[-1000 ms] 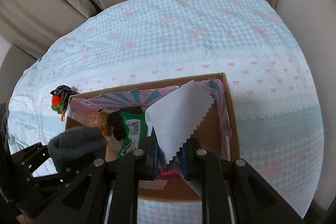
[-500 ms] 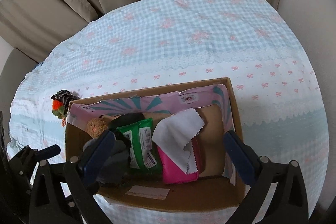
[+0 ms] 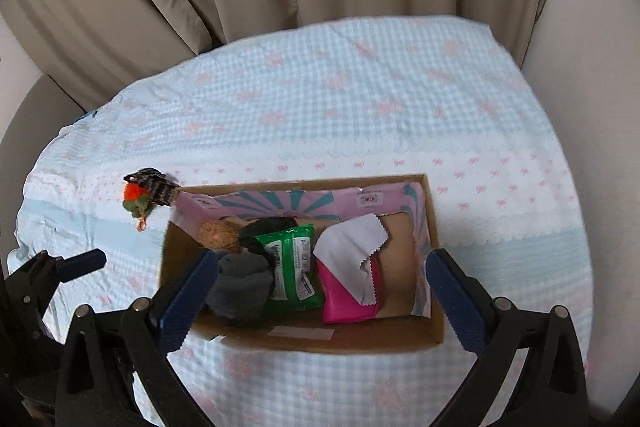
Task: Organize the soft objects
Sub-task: 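Withdraw both open tools from the box toward the orange pompom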
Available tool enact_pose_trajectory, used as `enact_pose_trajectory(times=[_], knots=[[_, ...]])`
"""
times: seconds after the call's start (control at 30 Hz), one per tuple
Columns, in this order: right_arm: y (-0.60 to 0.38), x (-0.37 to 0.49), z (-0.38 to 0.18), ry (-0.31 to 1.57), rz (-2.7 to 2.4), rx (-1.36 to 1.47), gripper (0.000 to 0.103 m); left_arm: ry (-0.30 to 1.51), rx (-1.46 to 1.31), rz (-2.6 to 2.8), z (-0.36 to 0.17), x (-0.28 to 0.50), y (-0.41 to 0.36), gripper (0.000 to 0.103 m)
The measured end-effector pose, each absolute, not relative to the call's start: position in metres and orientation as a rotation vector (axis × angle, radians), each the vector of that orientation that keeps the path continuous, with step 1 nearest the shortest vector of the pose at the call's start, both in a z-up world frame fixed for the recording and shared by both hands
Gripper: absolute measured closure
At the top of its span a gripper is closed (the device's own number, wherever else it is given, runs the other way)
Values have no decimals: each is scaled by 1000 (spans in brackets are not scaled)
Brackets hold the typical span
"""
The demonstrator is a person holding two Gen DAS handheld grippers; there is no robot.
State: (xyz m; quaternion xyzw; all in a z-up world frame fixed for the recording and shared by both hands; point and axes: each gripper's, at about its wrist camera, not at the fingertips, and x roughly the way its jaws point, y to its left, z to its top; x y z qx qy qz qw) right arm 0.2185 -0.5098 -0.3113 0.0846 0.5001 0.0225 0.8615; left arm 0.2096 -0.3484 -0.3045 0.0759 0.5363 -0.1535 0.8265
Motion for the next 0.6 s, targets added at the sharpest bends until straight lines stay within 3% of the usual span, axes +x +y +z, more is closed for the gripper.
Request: enact_pose_trajectory(times=[0.6], knots=[[-403, 127, -164, 753, 7, 63, 0, 836, 82, -251, -165, 122, -209, 0]])
